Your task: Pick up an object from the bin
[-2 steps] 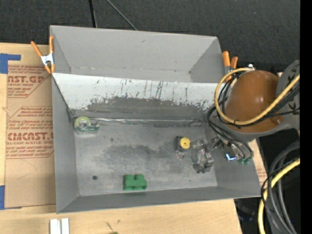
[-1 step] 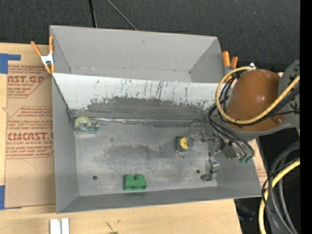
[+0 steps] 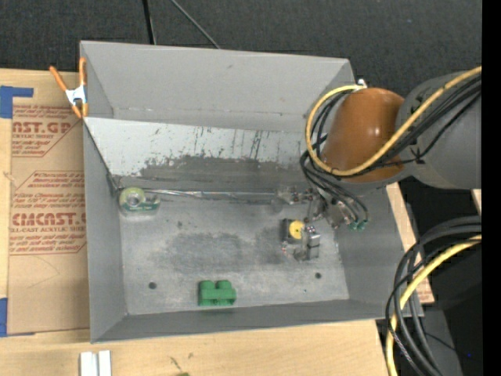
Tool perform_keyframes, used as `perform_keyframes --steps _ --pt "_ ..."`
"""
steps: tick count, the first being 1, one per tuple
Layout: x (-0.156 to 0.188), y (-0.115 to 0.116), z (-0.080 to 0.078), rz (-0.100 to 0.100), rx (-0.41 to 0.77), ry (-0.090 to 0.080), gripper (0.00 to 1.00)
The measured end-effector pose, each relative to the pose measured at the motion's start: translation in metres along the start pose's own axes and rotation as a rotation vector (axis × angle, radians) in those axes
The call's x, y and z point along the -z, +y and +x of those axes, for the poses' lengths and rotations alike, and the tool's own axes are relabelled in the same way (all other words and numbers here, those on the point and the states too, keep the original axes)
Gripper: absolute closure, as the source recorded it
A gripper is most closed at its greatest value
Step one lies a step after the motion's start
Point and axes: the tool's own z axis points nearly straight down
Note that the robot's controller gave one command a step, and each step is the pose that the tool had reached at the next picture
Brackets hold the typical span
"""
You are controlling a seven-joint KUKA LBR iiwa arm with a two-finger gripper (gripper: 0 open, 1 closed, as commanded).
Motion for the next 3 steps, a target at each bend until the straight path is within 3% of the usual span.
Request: perform_keyframes --steps 1,2,3 --pt "-0.049 -0.043 -0.001 0.000 0.043 0.006 0.00" --pt "-0.045 -0.041 -0.002 0.001 0.045 0.005 1.00" --pt "0.092 -0.033 -0.005 0.005 0.056 -0.005 1.00"
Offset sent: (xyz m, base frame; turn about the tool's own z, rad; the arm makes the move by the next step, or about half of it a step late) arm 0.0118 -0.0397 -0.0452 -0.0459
